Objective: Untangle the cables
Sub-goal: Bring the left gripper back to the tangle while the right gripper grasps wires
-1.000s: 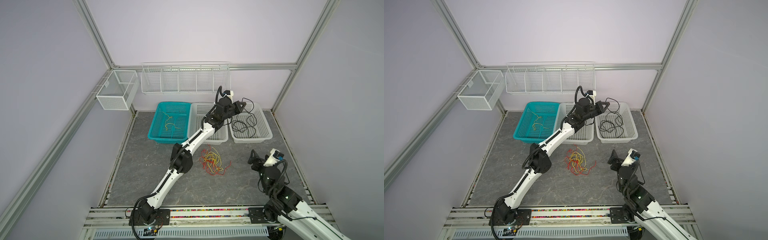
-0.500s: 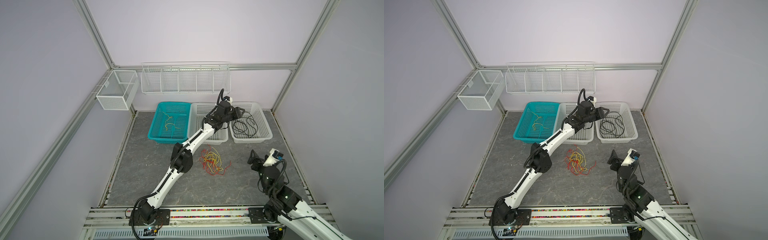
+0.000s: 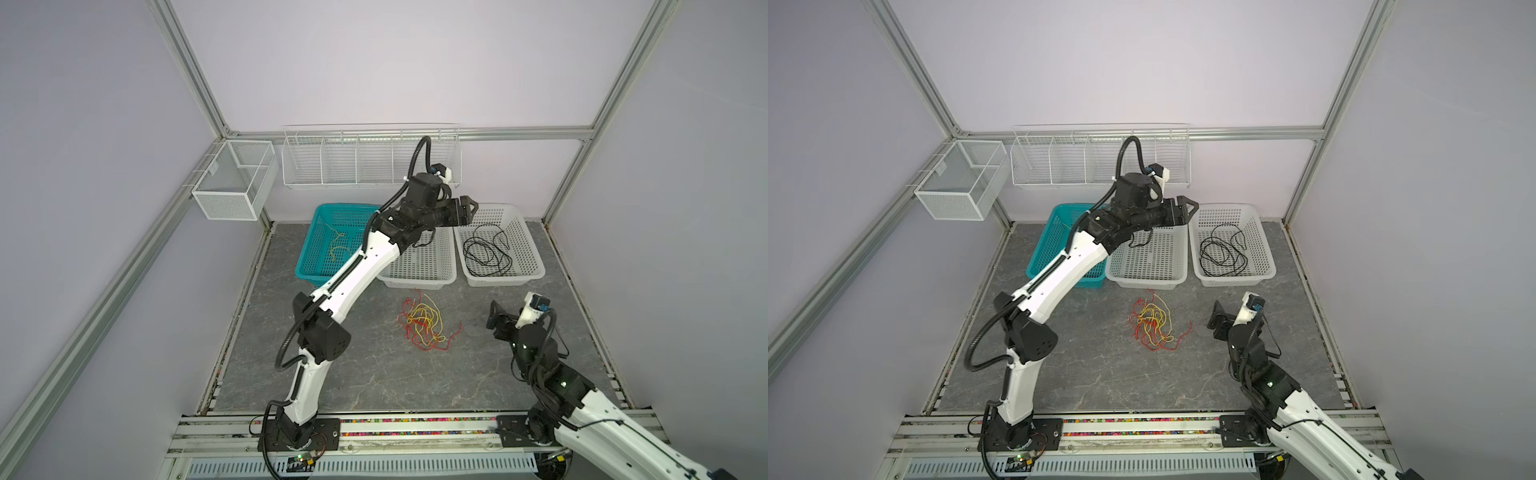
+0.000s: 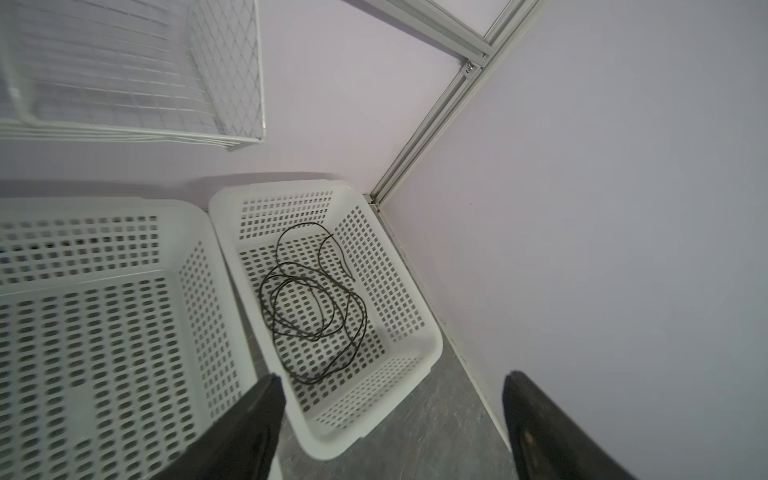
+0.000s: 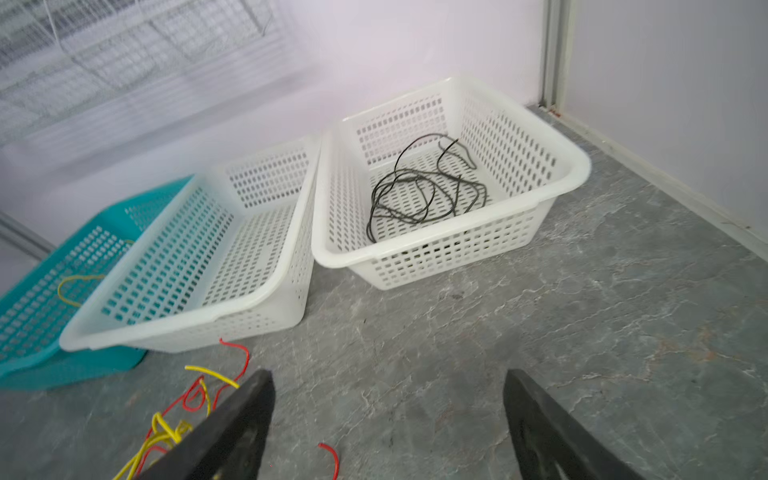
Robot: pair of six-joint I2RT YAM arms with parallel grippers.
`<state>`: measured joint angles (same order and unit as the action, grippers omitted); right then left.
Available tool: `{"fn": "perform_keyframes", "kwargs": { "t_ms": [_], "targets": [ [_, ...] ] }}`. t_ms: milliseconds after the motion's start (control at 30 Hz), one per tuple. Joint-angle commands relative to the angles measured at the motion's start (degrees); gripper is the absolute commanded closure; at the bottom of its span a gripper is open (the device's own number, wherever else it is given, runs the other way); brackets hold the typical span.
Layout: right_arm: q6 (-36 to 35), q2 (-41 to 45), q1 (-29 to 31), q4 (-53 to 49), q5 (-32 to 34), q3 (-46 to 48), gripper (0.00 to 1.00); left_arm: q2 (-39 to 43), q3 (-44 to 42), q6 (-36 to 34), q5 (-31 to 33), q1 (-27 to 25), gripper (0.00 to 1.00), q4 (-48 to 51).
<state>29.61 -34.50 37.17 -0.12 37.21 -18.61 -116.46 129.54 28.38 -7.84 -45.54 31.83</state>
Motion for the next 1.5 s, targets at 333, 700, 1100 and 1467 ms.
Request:
{"fn": "perform_keyframes", "kwargs": {
  "t_ms": [333,700,1100,1467],
  "targets": [
    [-3.6,-28.2,-0.5,4.9,-35.6,-12.2,0.08,37.3,-54.1,6.5,7.9,-0.7,0.08,-3.9],
    [-4.2,-41.3,-0.5,8.6,-43.1,-16.0,0.41,46.5,-77.6,15.8,4.2,-4.6,0.11,-13.0],
    [-3.9,-45.1,-0.5,11.1,-47.7,-16.8,0.77,33.5,-78.8,16.6,-1.9,-7.5,0.22,-18.8],
    [-4.7,-40.7,-0.4,14.1,-54.1,-15.0,0.93,23.9,-75.2,14.0,0.7,-7.5,0.43,-19.0]
  ]
}}
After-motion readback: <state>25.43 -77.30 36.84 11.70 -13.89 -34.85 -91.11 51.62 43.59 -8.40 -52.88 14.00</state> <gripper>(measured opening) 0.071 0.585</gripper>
